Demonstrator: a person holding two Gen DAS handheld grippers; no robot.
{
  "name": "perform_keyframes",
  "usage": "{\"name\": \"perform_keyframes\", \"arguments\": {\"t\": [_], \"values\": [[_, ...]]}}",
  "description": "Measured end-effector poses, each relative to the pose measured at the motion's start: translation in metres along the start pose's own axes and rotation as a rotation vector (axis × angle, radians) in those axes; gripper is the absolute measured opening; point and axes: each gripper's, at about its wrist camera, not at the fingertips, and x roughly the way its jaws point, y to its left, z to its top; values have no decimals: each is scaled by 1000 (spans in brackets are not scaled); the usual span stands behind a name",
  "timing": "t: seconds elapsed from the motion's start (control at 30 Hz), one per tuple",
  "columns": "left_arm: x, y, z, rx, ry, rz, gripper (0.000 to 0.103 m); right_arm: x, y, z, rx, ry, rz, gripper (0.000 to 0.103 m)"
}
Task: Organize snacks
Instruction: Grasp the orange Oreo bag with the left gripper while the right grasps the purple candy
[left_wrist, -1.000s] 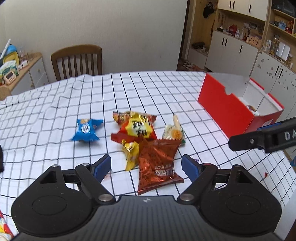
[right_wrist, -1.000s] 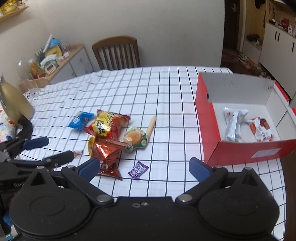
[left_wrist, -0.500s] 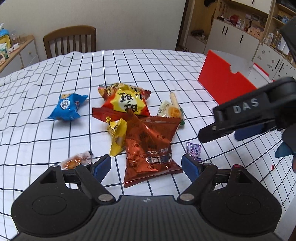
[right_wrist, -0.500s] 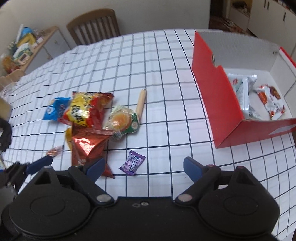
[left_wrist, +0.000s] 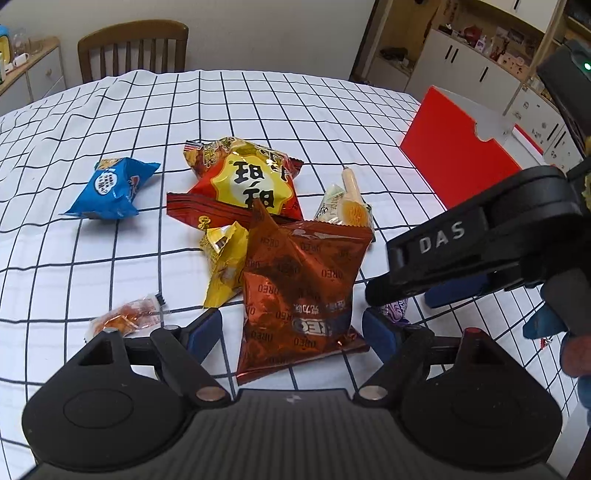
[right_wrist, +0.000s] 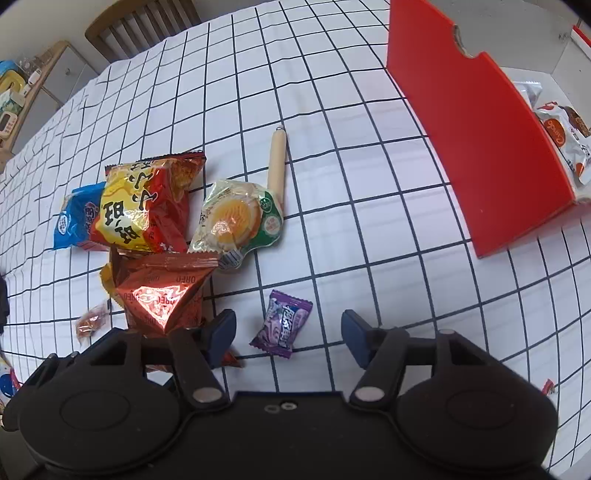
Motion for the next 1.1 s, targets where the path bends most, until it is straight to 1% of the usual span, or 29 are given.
{"name": "perform_keyframes", "arguments": {"t": [0.07,0.27,0.37,0.47,0.5,0.53,0.63,0.7,0.77,0.83,0.93,1.1], "values": [[2,-2,1,12,-1,-3,83,3,3,1,4,9,-4,55],[9,-4,4,21,5,1,83,11,9,0,-3,16,-24,41],[12,-2,5,8,16,-5,83,11,11,-1,-8,5,-36,37],[13,0,6,-8,20,-13,82,11,13,-1,-26,-2,-59,27],[12,1,6,-11,19,-15,81,11,13,-1,-28,-5,-59,27],[12,1,6,-12,21,-19,77,10,13,-2,-31,-8,-59,26],[13,3,7,-37,36,-32,70,8,12,-6,-42,-17,-59,24],[12,4,8,-48,41,-37,62,7,11,-8,-44,-22,-55,23],[11,4,8,-53,44,-34,60,5,9,-11,-42,-23,-52,22],[9,1,7,-48,46,-35,54,3,5,-13,-40,-24,-48,22],[7,0,7,-58,59,-43,49,3,-1,-15,-35,-30,-43,21],[-1,-5,4,-53,62,-48,47,-5,-12,-18,-17,-42,-31,21]]}}
